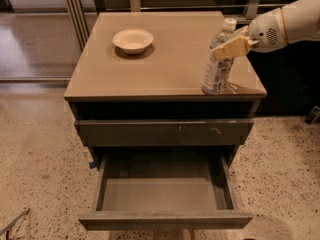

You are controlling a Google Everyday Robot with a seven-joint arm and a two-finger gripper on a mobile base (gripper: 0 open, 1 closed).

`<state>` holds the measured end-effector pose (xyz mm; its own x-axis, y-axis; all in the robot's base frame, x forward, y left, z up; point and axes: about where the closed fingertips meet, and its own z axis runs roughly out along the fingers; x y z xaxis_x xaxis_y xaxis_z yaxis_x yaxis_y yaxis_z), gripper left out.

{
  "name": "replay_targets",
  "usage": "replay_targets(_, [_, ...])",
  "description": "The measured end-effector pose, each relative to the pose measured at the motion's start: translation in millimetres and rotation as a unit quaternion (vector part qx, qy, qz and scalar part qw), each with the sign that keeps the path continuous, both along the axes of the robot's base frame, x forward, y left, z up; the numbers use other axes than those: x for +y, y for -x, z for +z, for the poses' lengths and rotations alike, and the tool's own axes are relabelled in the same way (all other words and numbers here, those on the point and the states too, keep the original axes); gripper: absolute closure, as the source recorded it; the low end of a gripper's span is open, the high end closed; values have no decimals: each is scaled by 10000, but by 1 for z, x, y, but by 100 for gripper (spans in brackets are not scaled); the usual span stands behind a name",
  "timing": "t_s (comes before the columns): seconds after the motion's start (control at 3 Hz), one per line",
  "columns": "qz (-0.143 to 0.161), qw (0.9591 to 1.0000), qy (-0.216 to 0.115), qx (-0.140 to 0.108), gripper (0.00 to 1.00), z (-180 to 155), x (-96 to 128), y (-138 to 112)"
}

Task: Pick blue plastic bottle from middle drawer and place on counter

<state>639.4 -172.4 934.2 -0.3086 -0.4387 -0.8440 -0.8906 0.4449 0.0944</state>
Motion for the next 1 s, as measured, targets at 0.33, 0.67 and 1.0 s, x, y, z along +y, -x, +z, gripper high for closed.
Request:
replay_targets(0.33, [-37, 9997, -68, -218, 100, -2, -2, -17])
replay_targets(0.67, [-21, 9990, -129, -428, 100, -3, -1, -27])
replay_targets(1.0, [57, 9987, -146, -494, 100, -5, 3, -33])
